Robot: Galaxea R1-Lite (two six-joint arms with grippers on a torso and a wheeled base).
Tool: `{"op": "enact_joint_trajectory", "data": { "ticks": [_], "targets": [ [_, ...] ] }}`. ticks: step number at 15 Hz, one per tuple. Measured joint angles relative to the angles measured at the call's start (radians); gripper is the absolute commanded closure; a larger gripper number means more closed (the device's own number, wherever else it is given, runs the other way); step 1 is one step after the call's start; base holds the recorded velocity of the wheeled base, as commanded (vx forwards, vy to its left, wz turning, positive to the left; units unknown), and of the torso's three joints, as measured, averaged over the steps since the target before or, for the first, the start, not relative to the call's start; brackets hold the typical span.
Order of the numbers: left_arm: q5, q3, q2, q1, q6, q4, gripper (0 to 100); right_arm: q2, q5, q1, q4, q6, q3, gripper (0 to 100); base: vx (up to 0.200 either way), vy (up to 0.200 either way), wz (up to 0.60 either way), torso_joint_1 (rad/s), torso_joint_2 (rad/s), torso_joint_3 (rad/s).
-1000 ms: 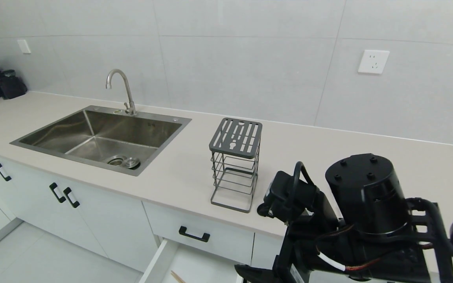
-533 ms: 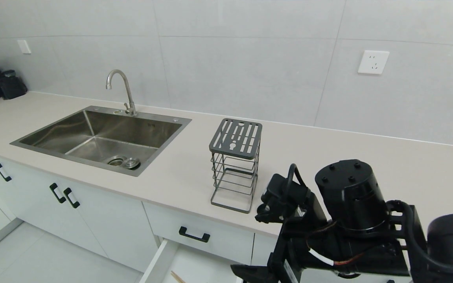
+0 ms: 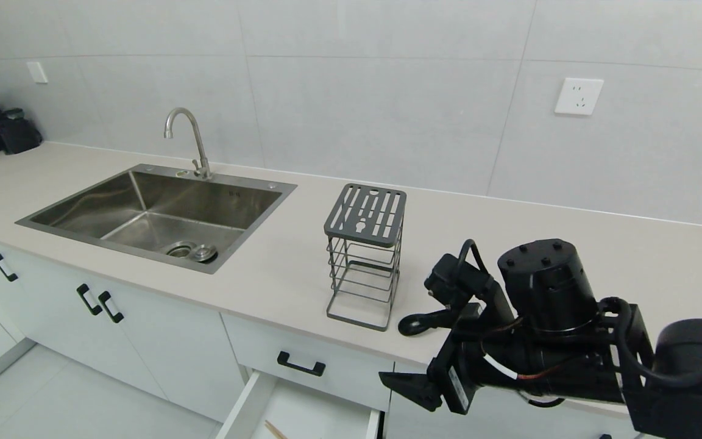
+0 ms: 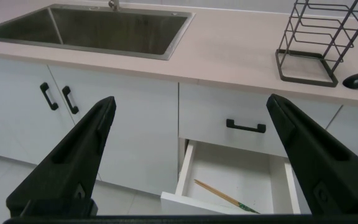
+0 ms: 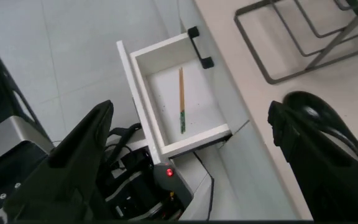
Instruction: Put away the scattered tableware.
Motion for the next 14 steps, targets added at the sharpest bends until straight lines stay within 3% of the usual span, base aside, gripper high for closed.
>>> {"op": "enact_joint_trajectory", "data": {
  "ticks": [5, 10, 14],
  "targets": [
    [0.000, 0.000, 0.000, 0.000, 0.000, 0.000, 0, 0.034, -0.003, -0.112, 0.006, -0.101, 0.003, 0, 0.000, 0.000, 0.00, 0.000, 0.00, 0.000],
    [0.000, 0.000, 0.000, 0.000, 0.000, 0.000, 0, 0.119, -0.017, -0.197, 0.006, -0.107, -0.015, 0, 0.000, 0.000, 0.00, 0.000, 0.00, 0.000],
    [0.000, 0.000, 0.000, 0.000, 0.000, 0.000, 0, 0.191, -0.033, -0.218, 0.005, -0.108, -0.055, 0, 0.000, 0.000, 0.00, 0.000, 0.00, 0.000]
  ]
}}
